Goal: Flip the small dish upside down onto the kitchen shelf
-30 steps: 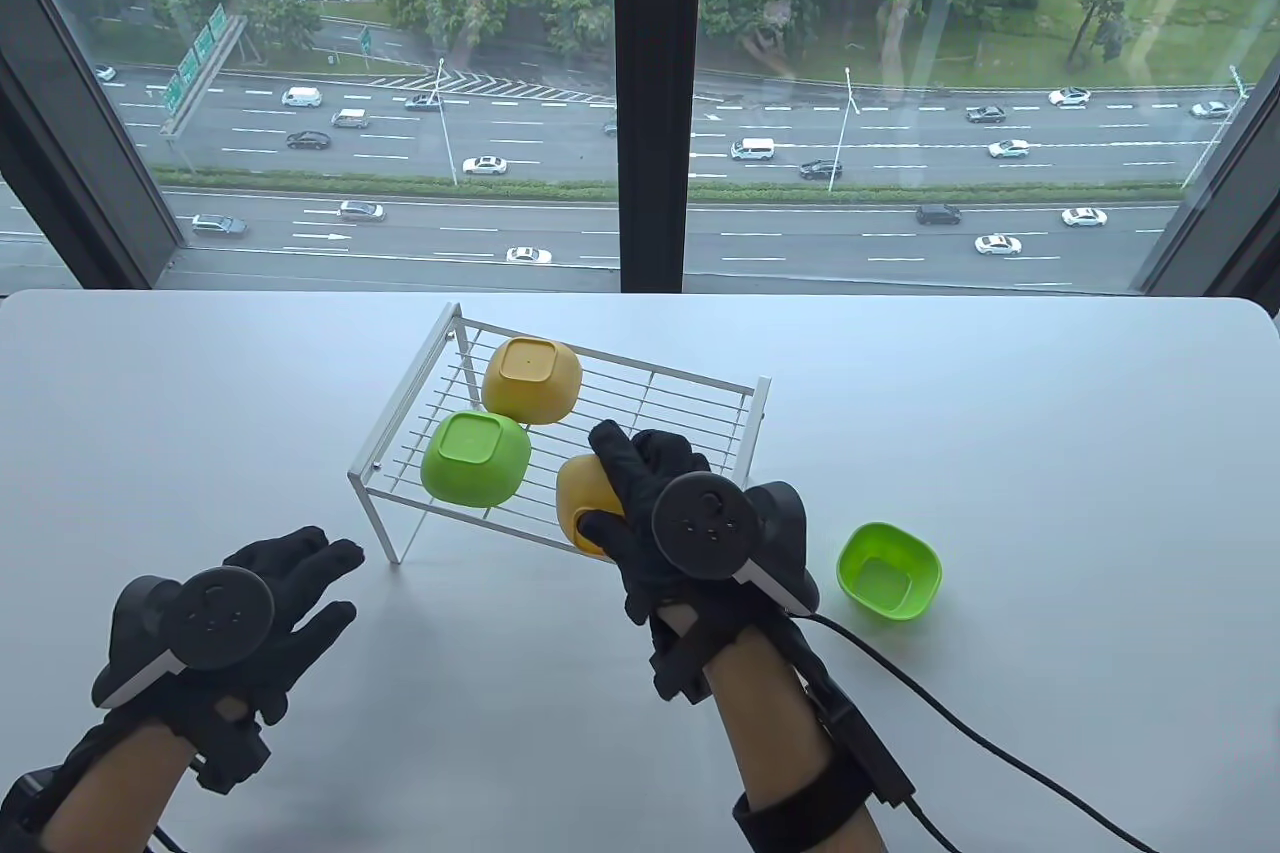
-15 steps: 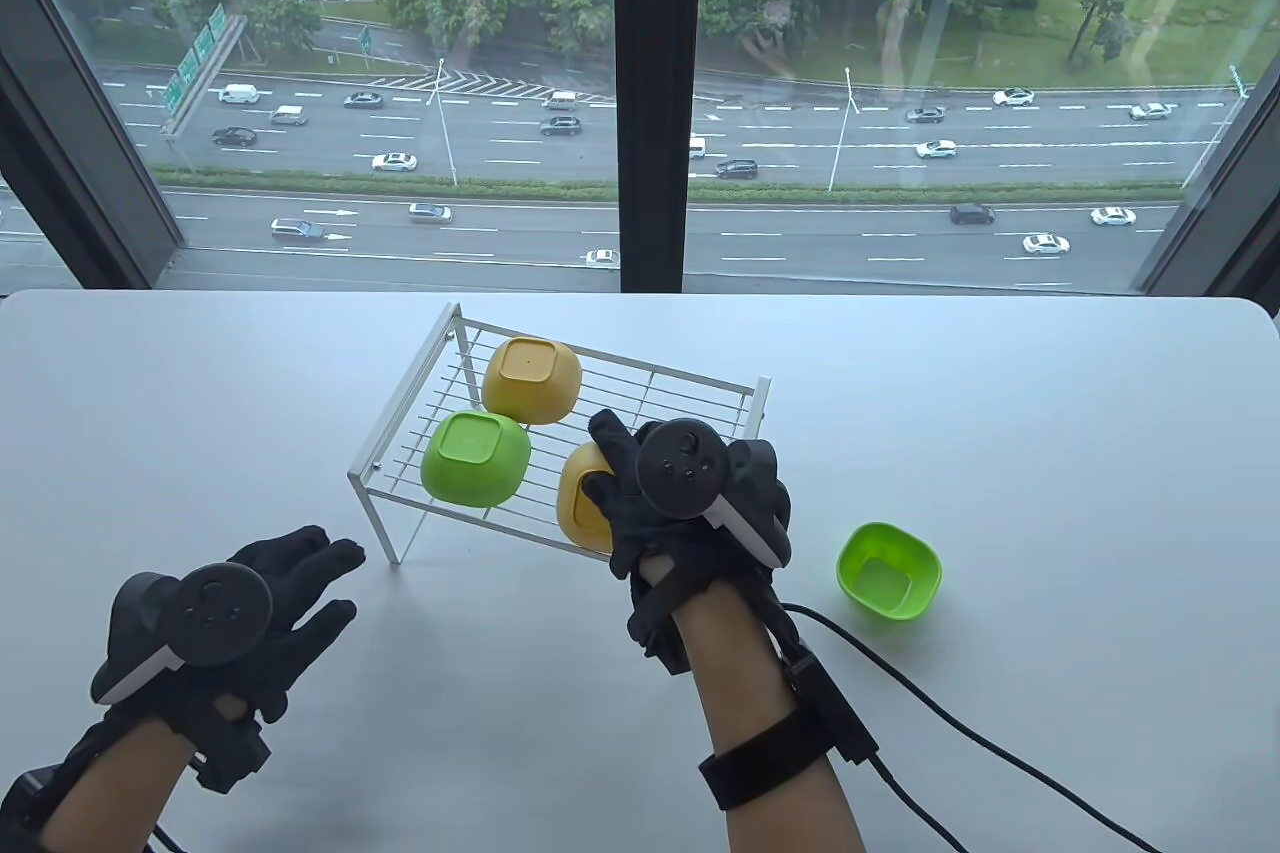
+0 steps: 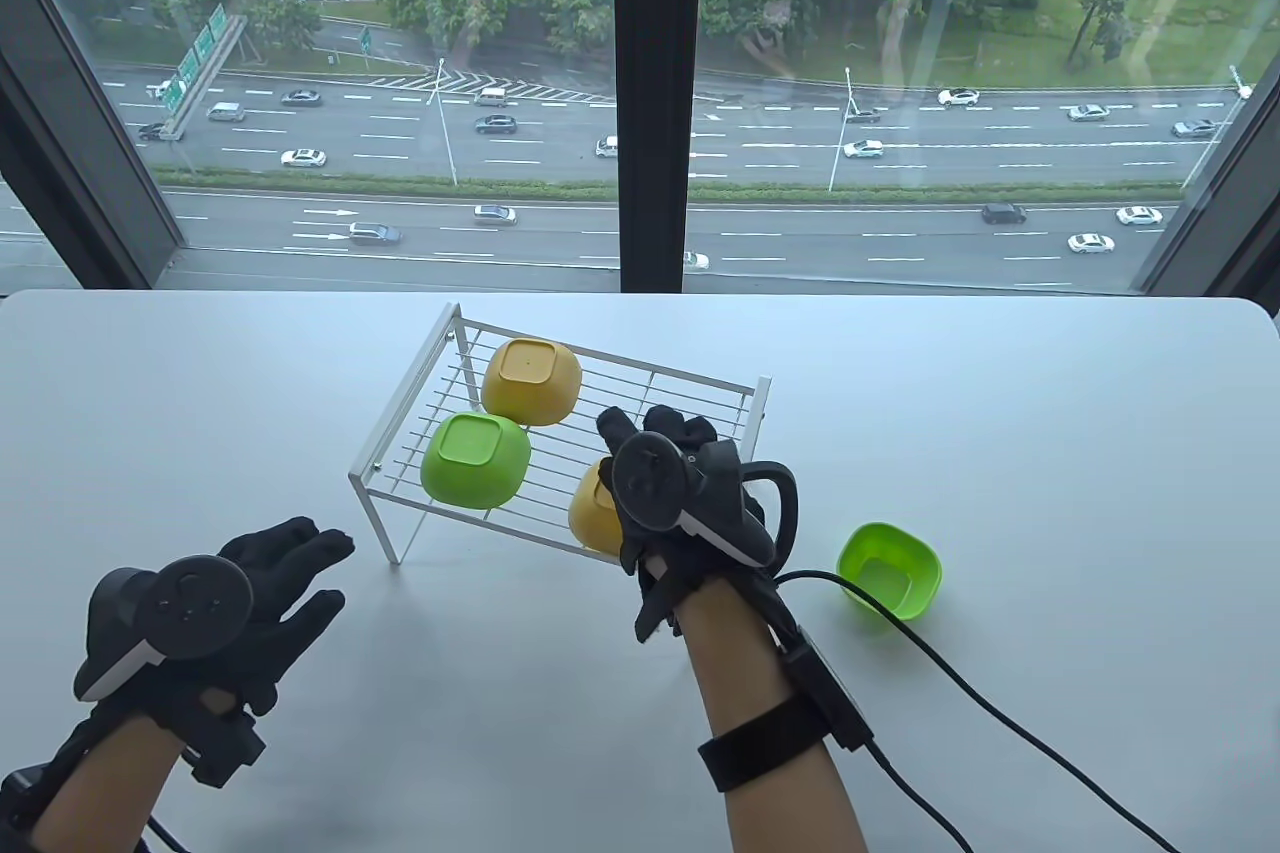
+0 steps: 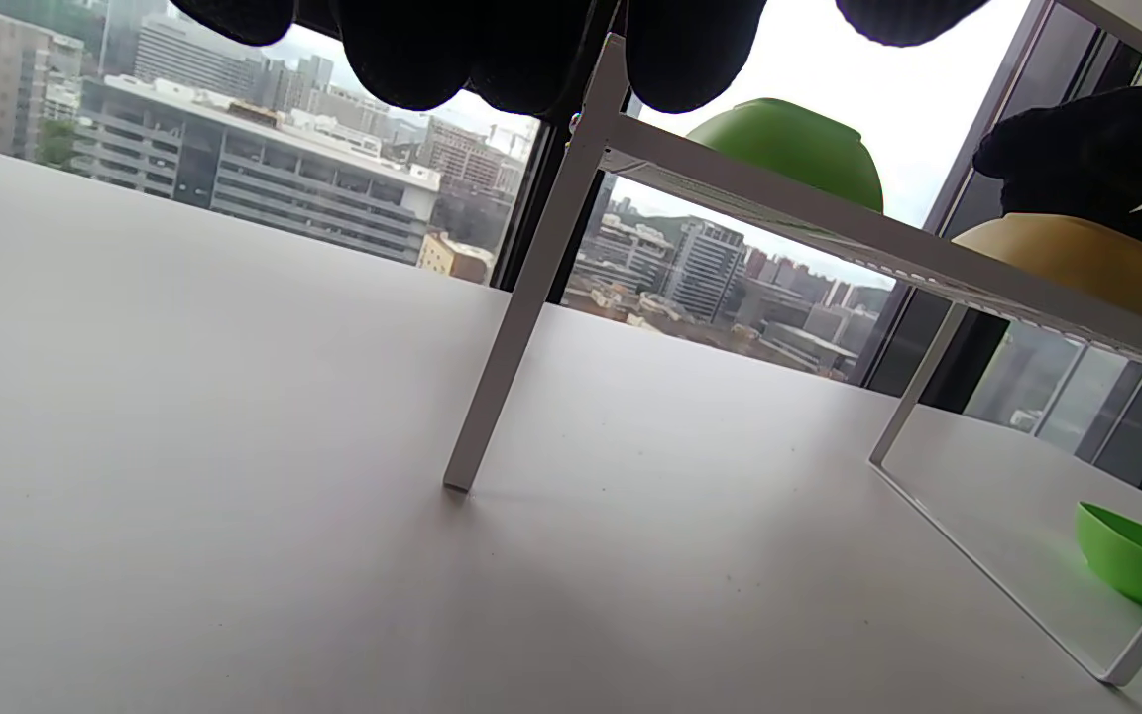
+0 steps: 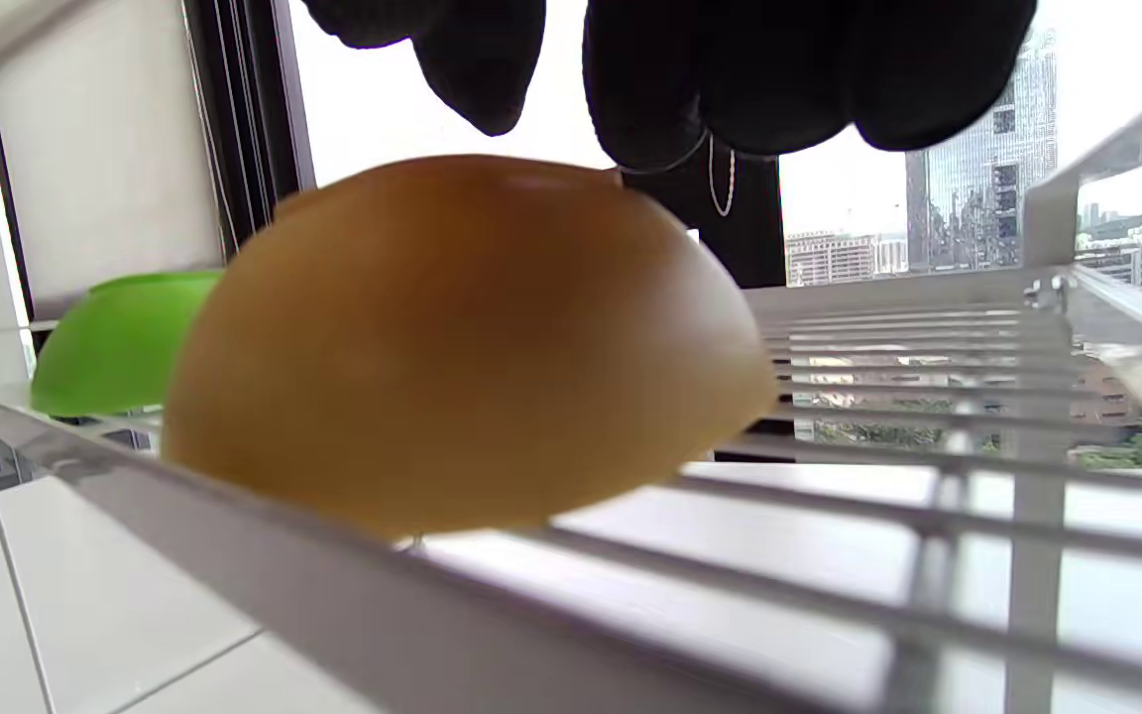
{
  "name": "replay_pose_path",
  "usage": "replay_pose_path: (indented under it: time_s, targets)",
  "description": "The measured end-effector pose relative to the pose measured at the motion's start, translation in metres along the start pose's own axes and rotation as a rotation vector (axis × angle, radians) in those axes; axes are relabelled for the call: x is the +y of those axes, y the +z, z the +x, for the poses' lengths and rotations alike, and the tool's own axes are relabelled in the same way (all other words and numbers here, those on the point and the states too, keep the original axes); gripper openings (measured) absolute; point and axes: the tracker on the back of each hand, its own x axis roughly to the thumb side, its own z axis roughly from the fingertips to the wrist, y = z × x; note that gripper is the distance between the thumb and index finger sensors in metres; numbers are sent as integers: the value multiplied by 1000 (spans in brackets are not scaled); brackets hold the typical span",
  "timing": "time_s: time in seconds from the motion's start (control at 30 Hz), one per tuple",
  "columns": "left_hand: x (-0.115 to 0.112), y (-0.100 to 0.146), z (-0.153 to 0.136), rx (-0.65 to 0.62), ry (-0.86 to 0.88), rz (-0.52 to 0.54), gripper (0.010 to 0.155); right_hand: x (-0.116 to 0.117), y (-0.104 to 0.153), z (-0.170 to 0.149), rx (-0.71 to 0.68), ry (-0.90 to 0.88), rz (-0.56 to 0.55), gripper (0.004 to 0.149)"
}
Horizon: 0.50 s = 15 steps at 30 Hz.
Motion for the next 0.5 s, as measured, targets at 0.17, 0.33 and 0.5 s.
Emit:
replay_pose_path:
  time_s: [0.17,0.33,0.5]
  targets:
    - [-2,0,1,3,-9,-6,66,-36,28,-12,-26,-66,-105,56]
    - [-1,1,0,10,8,-2,66,-55,73,-57,9,-69,-197,60]
    - [-3,-2,-1,10,10,-6,66,-46,112,-112,169,-136,-170,62]
